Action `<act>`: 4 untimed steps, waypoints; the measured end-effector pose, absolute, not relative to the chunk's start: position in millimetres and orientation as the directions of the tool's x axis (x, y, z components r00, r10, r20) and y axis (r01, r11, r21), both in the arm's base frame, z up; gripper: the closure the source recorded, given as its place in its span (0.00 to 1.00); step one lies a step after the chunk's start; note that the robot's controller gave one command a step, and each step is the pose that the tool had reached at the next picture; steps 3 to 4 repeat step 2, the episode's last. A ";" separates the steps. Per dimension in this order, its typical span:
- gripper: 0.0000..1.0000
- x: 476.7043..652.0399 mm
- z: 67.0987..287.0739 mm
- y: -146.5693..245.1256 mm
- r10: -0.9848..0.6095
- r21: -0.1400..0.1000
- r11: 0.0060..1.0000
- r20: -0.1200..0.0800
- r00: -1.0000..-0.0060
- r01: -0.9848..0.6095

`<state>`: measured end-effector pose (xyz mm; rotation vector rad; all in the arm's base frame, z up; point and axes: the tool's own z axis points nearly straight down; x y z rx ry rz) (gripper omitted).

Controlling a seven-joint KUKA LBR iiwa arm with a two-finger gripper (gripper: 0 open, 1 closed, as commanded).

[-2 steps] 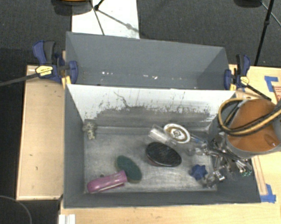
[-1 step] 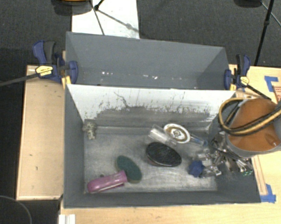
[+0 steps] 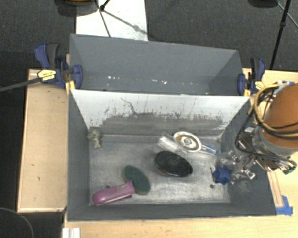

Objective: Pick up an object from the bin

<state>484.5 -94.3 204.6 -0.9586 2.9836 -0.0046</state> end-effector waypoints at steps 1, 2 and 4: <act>1.00 542.9 154.1 -122.2 -0.671 -0.002 0.742 -0.004 -0.742 -0.671; 1.00 539.3 214.5 -124.4 -0.660 -0.007 0.751 -0.006 -0.751 -0.660; 1.00 539.3 214.5 -124.4 -0.660 -0.007 0.751 -0.006 -0.751 -0.660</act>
Offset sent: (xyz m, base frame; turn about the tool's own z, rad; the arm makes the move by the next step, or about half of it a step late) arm 0.0569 -0.0274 -0.0489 -0.1158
